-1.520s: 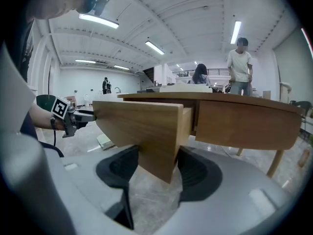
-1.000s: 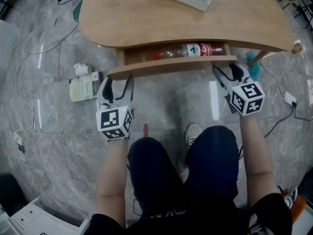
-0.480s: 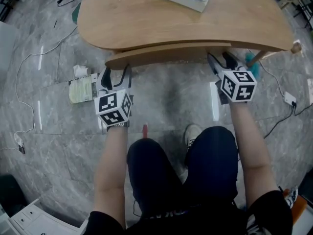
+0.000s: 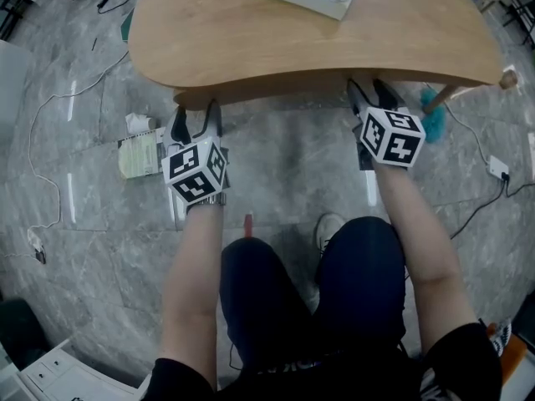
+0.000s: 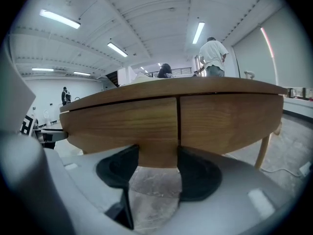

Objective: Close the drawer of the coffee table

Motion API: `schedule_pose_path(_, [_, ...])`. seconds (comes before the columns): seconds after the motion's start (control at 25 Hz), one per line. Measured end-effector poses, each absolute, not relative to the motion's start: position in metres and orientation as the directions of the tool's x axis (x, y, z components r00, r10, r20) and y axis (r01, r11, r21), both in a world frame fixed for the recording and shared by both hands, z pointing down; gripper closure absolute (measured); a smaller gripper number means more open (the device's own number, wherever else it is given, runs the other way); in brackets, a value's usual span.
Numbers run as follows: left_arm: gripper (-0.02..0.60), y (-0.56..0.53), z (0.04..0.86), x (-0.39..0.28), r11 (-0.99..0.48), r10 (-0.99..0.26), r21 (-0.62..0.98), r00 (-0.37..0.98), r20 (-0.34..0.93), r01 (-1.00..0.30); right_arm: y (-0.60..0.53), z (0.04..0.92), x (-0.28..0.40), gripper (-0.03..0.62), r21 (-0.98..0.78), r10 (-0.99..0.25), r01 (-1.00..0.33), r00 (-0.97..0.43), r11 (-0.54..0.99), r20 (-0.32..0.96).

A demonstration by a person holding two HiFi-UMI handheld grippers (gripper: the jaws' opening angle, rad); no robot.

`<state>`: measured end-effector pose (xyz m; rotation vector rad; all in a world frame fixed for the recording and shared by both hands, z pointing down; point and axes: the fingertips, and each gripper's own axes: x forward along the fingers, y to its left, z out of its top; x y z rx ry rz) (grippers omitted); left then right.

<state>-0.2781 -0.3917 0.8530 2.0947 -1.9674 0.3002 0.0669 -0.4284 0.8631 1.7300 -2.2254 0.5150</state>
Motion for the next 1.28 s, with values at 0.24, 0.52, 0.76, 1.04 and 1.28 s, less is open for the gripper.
schedule_pose_path(0.24, [0.295, -0.401, 0.853, -0.278, -0.017, -0.944, 0.052, 0.034, 0.328, -0.998, -0.438, 0.863, 0.067, 0.358, -0.114, -0.893, -0.982, -0.184, 0.15, 0.412])
schedule_pose_path(0.52, [0.295, -0.407, 0.853, -0.277, 0.0, -0.947, 0.055, 0.018, 0.32, -0.998, -0.443, 0.863, 0.066, 0.373, -0.107, -0.903, -0.984, -0.171, 0.139, 0.394])
schedule_pose_path(0.76, [0.295, -0.405, 0.852, -0.276, 0.0, -0.948, 0.05, 0.015, 0.318, -0.999, -0.443, 0.862, 0.066, 0.373, -0.113, -0.906, -0.982, -0.181, 0.149, 0.382])
schedule_pose_path(1.04, [0.437, -0.397, 0.845, -0.286, 0.033, -0.957, 0.067, -0.012, 0.291, -0.997, -0.442, 0.862, 0.066, 0.396, -0.105, -0.898, -0.981, -0.19, 0.161, 0.398])
schedule_pose_path(1.28, [0.577, -0.382, 0.847, -0.282, 0.021, -0.957, 0.056, -0.003, 0.289, -0.998, -0.433, 0.867, 0.058, 0.592, -0.096, -0.877, -0.971, -0.238, 0.218, 0.418])
